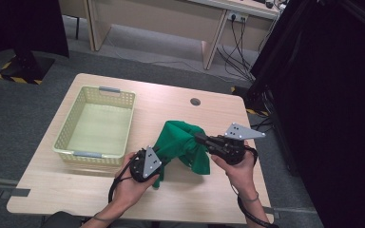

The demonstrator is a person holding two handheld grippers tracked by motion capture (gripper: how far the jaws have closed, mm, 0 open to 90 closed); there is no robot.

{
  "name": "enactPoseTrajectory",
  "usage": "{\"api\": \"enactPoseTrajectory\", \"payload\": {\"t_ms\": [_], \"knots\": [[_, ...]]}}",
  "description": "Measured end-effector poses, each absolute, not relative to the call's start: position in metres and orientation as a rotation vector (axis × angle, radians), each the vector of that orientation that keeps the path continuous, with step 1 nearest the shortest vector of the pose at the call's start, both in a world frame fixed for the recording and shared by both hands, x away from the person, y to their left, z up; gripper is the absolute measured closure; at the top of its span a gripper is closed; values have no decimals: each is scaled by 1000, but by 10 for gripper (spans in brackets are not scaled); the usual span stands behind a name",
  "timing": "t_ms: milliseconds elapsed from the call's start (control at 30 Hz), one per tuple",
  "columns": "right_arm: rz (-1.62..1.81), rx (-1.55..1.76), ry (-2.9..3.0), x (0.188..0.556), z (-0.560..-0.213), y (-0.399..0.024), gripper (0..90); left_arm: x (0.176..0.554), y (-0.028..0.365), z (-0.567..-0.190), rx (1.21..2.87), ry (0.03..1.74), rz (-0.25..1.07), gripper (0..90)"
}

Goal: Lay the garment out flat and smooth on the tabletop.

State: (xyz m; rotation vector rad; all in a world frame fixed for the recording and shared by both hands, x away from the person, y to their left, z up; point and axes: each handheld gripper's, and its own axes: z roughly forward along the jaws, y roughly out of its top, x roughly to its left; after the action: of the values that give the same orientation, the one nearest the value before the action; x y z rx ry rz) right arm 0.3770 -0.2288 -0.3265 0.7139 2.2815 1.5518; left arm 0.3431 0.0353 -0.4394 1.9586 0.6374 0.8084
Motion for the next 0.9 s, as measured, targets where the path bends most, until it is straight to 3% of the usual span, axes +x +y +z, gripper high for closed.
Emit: {"api": "enactPoseTrajectory", "payload": {"t_ms": [233, 367, 533, 633, 900], "knots": [[1557, 719, 2298, 376, -329, -231, 888, 341, 30, -440, 1977, 607, 752, 770], [1575, 727, 2299, 376, -330, -233, 888, 340, 29, -440, 1976, 592, 748, 804], [1590, 728, 2293, 375, -326, -235, 888, 334, 28, -434, 1943, 566, 742, 719], [1588, 724, 2319, 375, -329, -232, 888, 326, 28, -428, 1920, 547, 753, 605], [1535, 714, 2457, 376, -358, -211, 887, 315, 31, -418, 1899, 508, 843, 420]]}}
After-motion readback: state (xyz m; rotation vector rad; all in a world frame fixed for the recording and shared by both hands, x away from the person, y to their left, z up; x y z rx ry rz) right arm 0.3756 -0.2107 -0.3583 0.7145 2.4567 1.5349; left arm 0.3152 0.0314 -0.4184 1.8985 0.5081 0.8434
